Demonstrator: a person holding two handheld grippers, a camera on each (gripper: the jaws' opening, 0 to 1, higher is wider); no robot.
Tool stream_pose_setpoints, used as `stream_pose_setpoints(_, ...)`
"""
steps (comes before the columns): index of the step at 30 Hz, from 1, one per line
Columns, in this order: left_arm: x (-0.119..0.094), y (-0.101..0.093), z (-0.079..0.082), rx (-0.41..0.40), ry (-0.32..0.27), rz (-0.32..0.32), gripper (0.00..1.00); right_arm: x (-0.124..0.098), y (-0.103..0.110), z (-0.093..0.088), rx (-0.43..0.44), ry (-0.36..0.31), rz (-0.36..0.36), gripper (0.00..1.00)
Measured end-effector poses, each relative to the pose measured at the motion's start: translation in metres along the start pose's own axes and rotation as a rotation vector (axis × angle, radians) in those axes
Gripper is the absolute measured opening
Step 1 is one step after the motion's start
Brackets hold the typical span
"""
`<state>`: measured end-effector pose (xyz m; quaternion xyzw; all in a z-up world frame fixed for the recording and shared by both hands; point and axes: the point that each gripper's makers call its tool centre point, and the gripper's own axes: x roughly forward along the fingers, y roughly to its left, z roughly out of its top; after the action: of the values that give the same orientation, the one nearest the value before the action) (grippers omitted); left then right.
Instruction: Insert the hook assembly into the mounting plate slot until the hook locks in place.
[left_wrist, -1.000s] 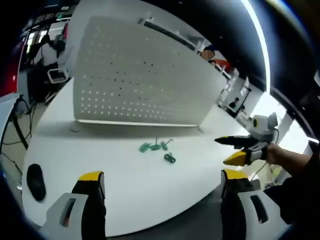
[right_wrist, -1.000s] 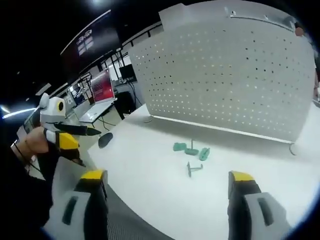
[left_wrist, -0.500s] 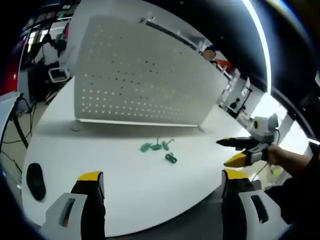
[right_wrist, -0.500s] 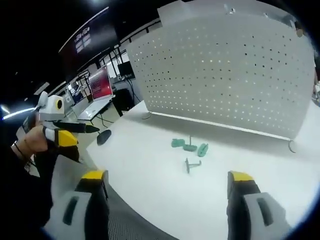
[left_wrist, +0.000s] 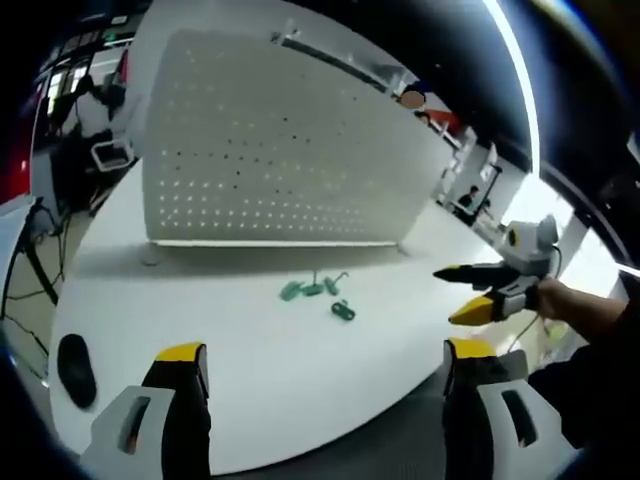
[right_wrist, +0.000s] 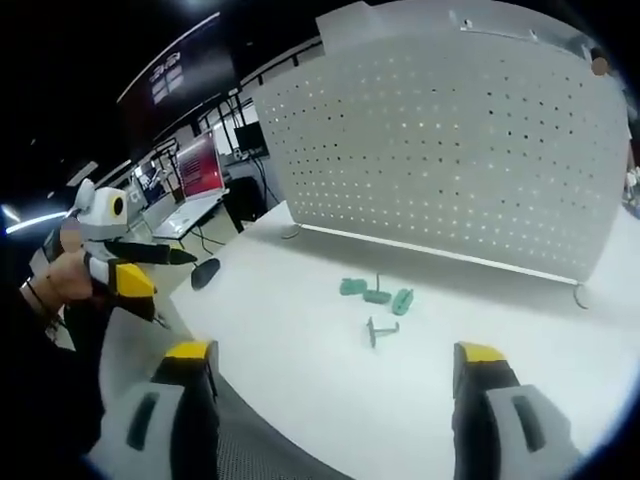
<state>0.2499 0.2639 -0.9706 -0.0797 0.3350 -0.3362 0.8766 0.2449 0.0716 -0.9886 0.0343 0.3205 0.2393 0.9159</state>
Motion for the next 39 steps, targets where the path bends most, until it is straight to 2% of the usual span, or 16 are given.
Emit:
stream_pose_setpoints(9, 0.000, 0.001, -0.001, -0.010, 0.004, 0.004, 0.99, -0.004, -0.007, -0.001, 0.005, -0.010, -0.019, 0.91)
stream_pose_setpoints(15, -0.002, -0.001, 0.007, -0.005, -0.015, 0.002, 0.99, -0.007, -0.013, 0.000, 0.022, -0.027, -0.037, 0.89)
stream_pose_setpoints(20, 0.000, -0.003, 0.005, 0.002, -0.004, 0.002, 0.99, -0.009, -0.016, -0.001, 0.017, -0.027, -0.045, 0.88)
stream_pose_setpoints(27, 0.005, -0.007, 0.003, 0.011, 0.014, -0.009, 0.99, -0.013, -0.026, -0.005, 0.053, -0.036, -0.063, 0.83)
stream_pose_setpoints(32, 0.007, -0.008, 0.003, 0.021, 0.027, -0.014, 0.99, -0.011, -0.029, -0.005, 0.077, -0.037, -0.064, 0.79)
stream_pose_setpoints(39, 0.007, -0.004, 0.000, 0.020, 0.040, -0.010, 0.98, 0.003, -0.029, -0.010, 0.062, -0.009, -0.047, 0.71)
